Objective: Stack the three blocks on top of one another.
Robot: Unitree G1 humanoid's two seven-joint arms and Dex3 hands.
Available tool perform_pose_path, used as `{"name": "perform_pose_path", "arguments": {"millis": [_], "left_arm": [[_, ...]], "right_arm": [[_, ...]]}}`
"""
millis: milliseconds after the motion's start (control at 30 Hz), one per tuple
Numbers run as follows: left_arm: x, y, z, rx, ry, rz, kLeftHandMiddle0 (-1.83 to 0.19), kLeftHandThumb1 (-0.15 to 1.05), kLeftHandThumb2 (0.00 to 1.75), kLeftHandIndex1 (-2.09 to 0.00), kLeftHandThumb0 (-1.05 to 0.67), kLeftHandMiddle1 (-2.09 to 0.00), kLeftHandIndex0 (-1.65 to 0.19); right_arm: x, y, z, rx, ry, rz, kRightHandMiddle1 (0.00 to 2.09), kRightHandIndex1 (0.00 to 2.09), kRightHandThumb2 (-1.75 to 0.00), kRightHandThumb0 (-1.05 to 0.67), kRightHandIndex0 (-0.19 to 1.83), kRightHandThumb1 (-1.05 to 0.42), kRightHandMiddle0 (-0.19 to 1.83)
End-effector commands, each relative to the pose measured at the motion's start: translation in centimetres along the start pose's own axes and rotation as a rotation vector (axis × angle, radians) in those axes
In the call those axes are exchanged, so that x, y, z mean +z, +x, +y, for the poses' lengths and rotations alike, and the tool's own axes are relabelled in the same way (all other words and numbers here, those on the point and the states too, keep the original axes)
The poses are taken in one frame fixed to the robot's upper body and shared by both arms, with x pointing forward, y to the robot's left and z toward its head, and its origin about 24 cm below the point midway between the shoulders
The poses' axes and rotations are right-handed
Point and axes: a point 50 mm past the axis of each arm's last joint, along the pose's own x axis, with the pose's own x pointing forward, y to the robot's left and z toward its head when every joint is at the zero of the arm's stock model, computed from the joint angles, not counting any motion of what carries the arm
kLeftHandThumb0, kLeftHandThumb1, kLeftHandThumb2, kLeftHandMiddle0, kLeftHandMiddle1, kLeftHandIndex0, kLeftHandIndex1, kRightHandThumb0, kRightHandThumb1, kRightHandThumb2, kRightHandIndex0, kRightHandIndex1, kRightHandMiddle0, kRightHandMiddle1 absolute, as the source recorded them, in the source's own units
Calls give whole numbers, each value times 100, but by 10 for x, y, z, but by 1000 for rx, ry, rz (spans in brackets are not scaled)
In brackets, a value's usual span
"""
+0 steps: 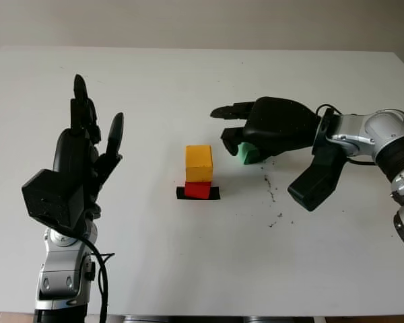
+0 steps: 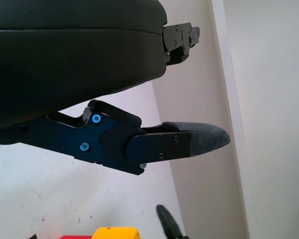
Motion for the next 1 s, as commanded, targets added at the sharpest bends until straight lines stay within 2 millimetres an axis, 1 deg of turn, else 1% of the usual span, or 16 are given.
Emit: {"name": "perform_pose_path", "arguments": {"millis": [0,67,133,167,267,400,500,733,867,967], "left_arm": [[1,-1,1,-1,6,-12,18,105,48,-4,-66,-5,18],[1,-1,1,-2,9,-11,18,105,48,-4,-66,-5,18],[0,-1,1,-4,8,-10,18,105,48,-4,-67,-5,17],[0,-1,0,-5,6,-10,18,105,48,-4,-67,-5,17],[0,0,-1,-9,6,-10,18,105,48,-4,-67,-5,18],[0,-1,-1,-16,0,-17,19,105,49,-4,-65,-4,19],[0,-1,-1,-11,-7,-20,19,105,50,-3,-64,-4,19],[0,-1,0,-4,5,-14,18,105,50,-4,-65,-5,18],[1,-2,0,-2,6,-16,18,105,49,-4,-65,-5,18],[1,-2,0,-5,8,-13,18,105,49,-4,-66,-5,18]], "right_arm": [[-9,-7,-11,-37,92,66,40,4,-5,-58,5,-89,18],[-12,-10,-17,-48,168,108,26,3,-6,-64,-1,-90,16],[-15,-13,-22,-48,258,158,20,3,-6,-68,-4,-90,15],[-16,-15,-22,-51,329,182,17,2,-6,-69,-7,-90,13],[-15,-19,-22,-45,480,221,12,1,-5,-70,-12,-88,9],[-10,-23,-22,-14,549,263,8,1,-5,-73,-16,-88,4],[-6,-25,-18,18,612,321,6,0,-5,-74,-19,-88,2],[0,-26,-6,78,636,393,7,1,-5,-70,-19,-87,6],[3,-24,2,106,626,397,7,2,-5,-69,-19,-85,8],[5,-22,11,97,600,402,8,3,-5,-65,-18,-85,11]]}}
